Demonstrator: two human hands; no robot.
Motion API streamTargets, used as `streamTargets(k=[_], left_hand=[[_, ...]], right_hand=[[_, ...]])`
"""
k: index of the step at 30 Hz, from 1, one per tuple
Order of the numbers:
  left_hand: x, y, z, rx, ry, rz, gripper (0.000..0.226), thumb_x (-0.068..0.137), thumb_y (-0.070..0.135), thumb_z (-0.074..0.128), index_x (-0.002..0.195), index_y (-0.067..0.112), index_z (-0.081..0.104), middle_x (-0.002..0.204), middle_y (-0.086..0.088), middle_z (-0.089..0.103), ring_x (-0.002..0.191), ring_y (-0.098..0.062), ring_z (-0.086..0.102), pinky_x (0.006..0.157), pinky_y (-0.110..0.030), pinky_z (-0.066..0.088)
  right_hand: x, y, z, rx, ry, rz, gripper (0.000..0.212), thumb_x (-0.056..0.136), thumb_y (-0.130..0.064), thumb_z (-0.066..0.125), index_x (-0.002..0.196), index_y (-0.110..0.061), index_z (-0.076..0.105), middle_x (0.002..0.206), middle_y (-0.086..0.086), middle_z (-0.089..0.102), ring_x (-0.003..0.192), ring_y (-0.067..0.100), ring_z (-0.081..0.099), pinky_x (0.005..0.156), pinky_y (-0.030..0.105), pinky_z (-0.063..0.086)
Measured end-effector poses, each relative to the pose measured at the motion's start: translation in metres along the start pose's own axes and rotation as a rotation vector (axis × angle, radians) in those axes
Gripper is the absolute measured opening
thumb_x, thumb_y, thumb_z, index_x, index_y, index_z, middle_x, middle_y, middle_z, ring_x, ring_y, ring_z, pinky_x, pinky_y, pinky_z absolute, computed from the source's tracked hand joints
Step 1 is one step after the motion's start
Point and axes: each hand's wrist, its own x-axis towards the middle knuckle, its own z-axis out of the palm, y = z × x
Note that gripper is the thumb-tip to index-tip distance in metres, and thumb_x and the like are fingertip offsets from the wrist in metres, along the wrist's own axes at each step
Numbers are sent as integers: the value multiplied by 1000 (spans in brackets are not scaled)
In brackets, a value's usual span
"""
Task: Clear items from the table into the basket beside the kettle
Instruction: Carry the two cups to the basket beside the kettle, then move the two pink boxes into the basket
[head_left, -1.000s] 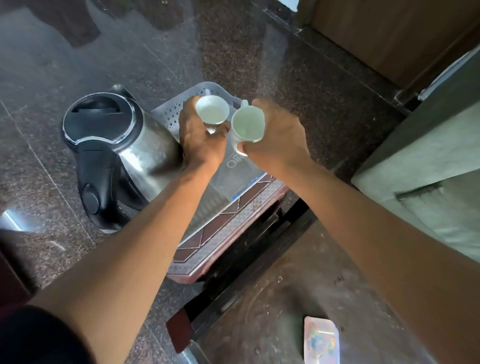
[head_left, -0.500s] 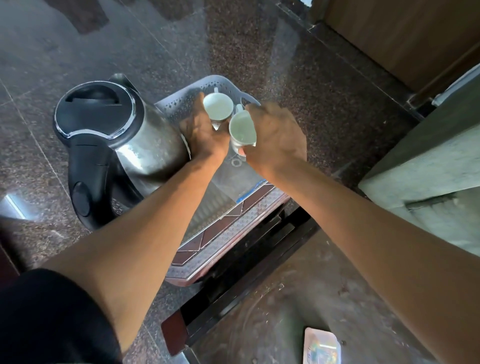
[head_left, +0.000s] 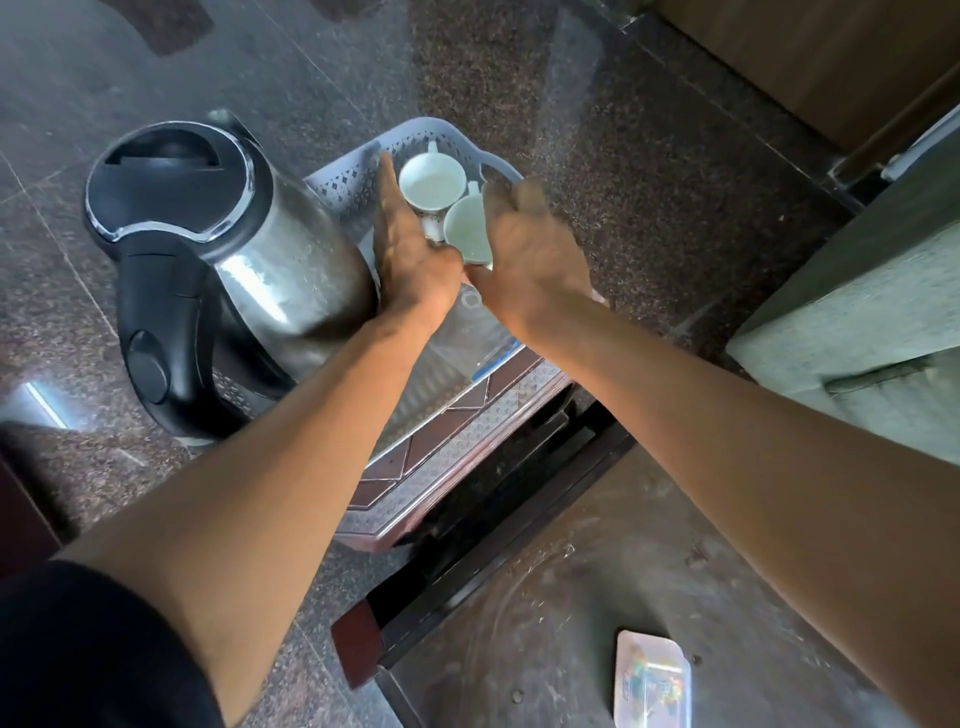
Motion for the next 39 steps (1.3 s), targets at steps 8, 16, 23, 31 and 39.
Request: streamTargets(k=[8,16,23,31,39], left_hand=[[-56,29,-14,-245,69,50,100,88,-20,50,176,10,14,185,-9,20,173,-21,20,141,-33,13],[-149,49,-6,-343,-67,426,67,110,15,55,169,-4,27,178,-20,33,168,-32,32,139,-44,27],[-262,44,17,-316,-252,582,48,111,8,56,156,-5,48,159,-17,57,150,-32,57,124,-58,47],[-421,49,49,-366,-389,639,51,107,9,60,156,14,47,153,-3,57,133,-30,65,111,-46,54],[-578,33,83,-359,-665,659,49,104,15,63,152,16,56,152,0,60,131,-28,68,108,-37,54]], right_hand=[[-27,6,-26,143,130,74,115,79,-24,92,166,-13,17,150,13,42,136,28,50,113,33,43],[-131,49,-72,335,284,140,72,91,-25,76,154,-5,46,145,11,60,137,28,53,119,45,38],[-249,98,-85,494,364,298,54,88,-16,78,139,-5,62,130,10,70,121,32,64,107,50,49],[-442,168,-81,429,499,479,41,99,-23,72,138,-13,65,121,-1,72,109,18,66,94,40,56],[-618,242,-63,334,413,718,43,88,-18,73,130,-17,68,124,-3,70,111,23,64,96,39,53]])
